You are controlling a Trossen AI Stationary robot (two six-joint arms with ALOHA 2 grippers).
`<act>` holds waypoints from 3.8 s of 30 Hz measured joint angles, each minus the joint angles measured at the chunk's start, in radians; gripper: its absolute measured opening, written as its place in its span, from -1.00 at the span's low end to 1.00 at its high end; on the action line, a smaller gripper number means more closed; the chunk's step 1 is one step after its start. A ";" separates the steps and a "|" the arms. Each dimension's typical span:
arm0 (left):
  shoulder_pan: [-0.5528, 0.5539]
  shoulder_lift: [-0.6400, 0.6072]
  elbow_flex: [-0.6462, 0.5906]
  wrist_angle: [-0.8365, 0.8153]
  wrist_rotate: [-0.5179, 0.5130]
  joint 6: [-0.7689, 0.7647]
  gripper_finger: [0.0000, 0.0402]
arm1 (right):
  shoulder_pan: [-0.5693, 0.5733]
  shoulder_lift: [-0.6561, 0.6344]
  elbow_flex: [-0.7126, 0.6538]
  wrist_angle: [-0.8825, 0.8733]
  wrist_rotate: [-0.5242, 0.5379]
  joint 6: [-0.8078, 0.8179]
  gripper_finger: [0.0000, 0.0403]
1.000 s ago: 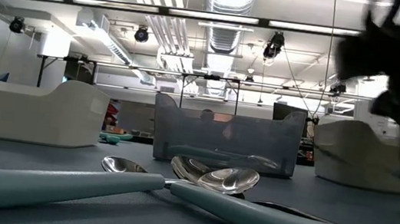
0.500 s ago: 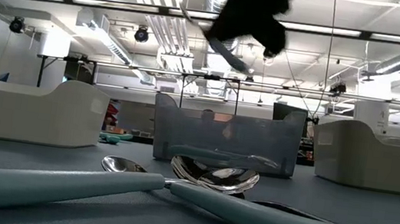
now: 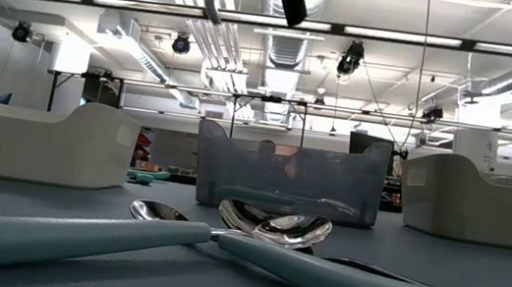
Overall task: Sort silverware by color (type)
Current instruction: Put the light blue spoon into the white bin
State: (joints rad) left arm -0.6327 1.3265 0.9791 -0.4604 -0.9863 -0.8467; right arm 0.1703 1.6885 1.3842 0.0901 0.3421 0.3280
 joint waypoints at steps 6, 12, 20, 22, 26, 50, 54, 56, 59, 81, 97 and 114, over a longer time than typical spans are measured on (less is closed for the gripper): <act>0.031 0.025 0.000 0.053 -0.008 -0.014 -0.62 | -0.001 0.016 0.000 0.053 0.002 -0.044 -0.90; 0.043 0.029 0.000 0.068 -0.100 -0.061 -0.62 | -0.001 0.017 0.000 0.057 -0.001 -0.059 -0.90; 0.078 0.029 0.000 0.087 -0.076 -0.057 -0.62 | -0.001 0.017 0.000 0.070 -0.001 -0.104 -0.90; 0.087 0.029 0.000 0.100 -0.068 -0.053 -0.62 | -0.001 0.017 0.000 0.081 -0.001 -0.106 -0.90; 0.099 0.029 0.000 0.118 -0.052 -0.048 -0.62 | -0.001 0.017 0.000 0.081 -0.001 -0.130 -0.90; 0.124 0.029 0.000 0.120 -0.038 -0.059 -0.91 | 0.001 0.017 0.000 0.097 0.002 -0.138 -0.89; 0.124 0.029 0.000 0.120 -0.012 -0.056 -0.92 | 0.001 0.014 0.000 0.064 -0.009 -0.083 -0.72; 0.125 0.026 0.000 0.118 -0.009 -0.056 -0.94 | 0.002 0.006 0.000 0.026 -0.010 -0.057 -0.59; 0.125 0.015 0.000 0.074 -0.004 -0.060 -0.94 | 0.002 -0.014 0.000 -0.051 -0.009 -0.029 -0.42; 0.121 -0.129 -0.032 -0.855 0.633 -0.145 -0.94 | 0.149 -0.154 -0.002 -1.031 -0.248 0.486 -0.41; 0.122 -0.112 -0.094 -0.825 0.668 -0.137 -0.76 | 0.352 -0.073 -0.008 -1.082 -0.379 0.682 -0.31; 0.122 -0.112 -0.009 -0.734 0.674 -0.076 -0.31 | 0.462 -0.005 -0.033 -1.098 -0.590 0.840 -0.31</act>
State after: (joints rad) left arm -0.5102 1.2148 0.9698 -1.1947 -0.3118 -0.9222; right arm 0.6319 1.6831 1.3514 -1.0082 -0.2476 1.1677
